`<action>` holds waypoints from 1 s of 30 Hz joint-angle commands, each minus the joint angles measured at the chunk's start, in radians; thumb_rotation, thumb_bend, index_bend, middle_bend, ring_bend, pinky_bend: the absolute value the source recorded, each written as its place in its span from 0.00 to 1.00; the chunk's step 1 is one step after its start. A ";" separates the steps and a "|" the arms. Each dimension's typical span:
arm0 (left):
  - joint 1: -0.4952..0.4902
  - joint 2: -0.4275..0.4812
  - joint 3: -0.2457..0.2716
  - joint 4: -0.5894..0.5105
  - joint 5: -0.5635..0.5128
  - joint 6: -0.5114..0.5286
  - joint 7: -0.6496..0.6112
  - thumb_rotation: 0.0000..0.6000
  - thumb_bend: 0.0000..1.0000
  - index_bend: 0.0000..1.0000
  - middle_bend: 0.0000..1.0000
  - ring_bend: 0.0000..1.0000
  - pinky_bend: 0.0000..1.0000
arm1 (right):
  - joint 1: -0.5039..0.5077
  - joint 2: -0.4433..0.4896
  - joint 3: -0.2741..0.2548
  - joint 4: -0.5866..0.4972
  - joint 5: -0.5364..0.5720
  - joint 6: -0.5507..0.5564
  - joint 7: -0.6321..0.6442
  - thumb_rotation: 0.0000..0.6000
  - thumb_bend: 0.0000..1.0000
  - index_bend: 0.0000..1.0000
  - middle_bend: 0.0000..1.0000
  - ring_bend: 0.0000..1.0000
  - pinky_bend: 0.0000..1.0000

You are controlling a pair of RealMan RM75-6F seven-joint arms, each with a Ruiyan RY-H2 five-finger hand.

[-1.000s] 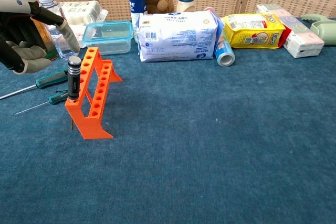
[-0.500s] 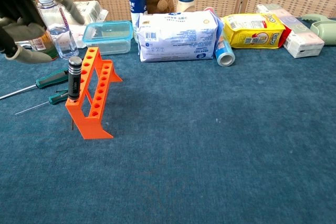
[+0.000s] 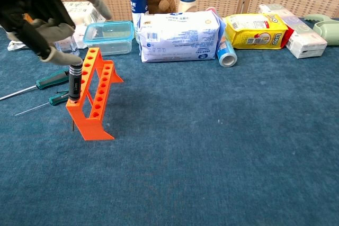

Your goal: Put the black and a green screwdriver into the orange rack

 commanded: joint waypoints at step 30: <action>-0.021 0.005 -0.024 -0.064 -0.127 0.063 0.121 1.00 0.27 0.23 0.89 0.80 0.85 | -0.001 0.006 0.002 0.000 0.001 0.005 0.016 1.00 0.03 0.00 0.00 0.01 0.00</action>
